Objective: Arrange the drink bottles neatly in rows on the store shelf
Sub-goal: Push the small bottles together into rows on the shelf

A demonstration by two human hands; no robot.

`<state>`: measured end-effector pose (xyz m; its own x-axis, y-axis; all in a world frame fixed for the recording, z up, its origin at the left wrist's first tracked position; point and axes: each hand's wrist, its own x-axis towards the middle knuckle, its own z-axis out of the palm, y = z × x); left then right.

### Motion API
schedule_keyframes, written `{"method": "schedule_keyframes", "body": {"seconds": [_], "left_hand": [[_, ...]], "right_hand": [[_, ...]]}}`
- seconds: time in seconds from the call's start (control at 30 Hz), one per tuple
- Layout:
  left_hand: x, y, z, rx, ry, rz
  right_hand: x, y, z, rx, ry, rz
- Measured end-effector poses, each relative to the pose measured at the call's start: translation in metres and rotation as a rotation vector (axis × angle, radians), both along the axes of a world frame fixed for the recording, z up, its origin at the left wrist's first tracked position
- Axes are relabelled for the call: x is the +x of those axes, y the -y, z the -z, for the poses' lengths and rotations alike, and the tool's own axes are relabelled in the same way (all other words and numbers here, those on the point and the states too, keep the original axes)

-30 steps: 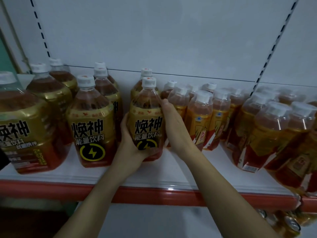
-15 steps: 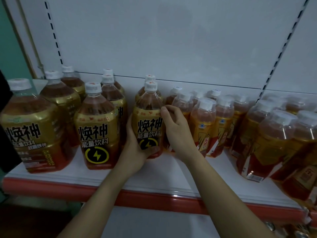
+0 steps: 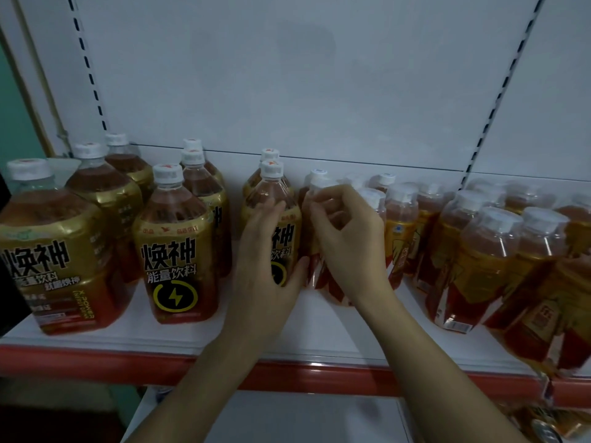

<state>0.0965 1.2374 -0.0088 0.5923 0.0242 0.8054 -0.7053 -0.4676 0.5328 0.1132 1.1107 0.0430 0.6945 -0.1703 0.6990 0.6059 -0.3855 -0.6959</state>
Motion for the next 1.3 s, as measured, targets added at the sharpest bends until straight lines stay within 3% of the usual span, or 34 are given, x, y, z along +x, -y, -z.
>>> {"method": "schedule_keyframes", "body": {"seconds": [0.3, 0.57, 0.7, 0.93, 1.3], "left_hand": [[-0.005, 0.029, 0.001, 0.250, -0.085, 0.218], [-0.004, 0.058, 0.022, 0.168, -0.303, 0.286], [-0.002, 0.067, 0.030, 0.156, -0.409, 0.272], [0.007, 0.074, 0.032, 0.102, -0.547, 0.188], [0.002, 0.103, 0.036, 0.083, -0.591, -0.009]], "right_hand": [[-0.043, 0.068, 0.015, 0.015, -0.133, 0.213], [-0.053, 0.075, 0.045, -0.104, -0.414, 0.291], [-0.036, 0.071, 0.060, -0.083, -0.525, 0.239], [-0.020, 0.072, 0.073, -0.123, -0.522, 0.236], [-0.035, 0.101, 0.088, -0.007, -0.553, -0.135]]}}
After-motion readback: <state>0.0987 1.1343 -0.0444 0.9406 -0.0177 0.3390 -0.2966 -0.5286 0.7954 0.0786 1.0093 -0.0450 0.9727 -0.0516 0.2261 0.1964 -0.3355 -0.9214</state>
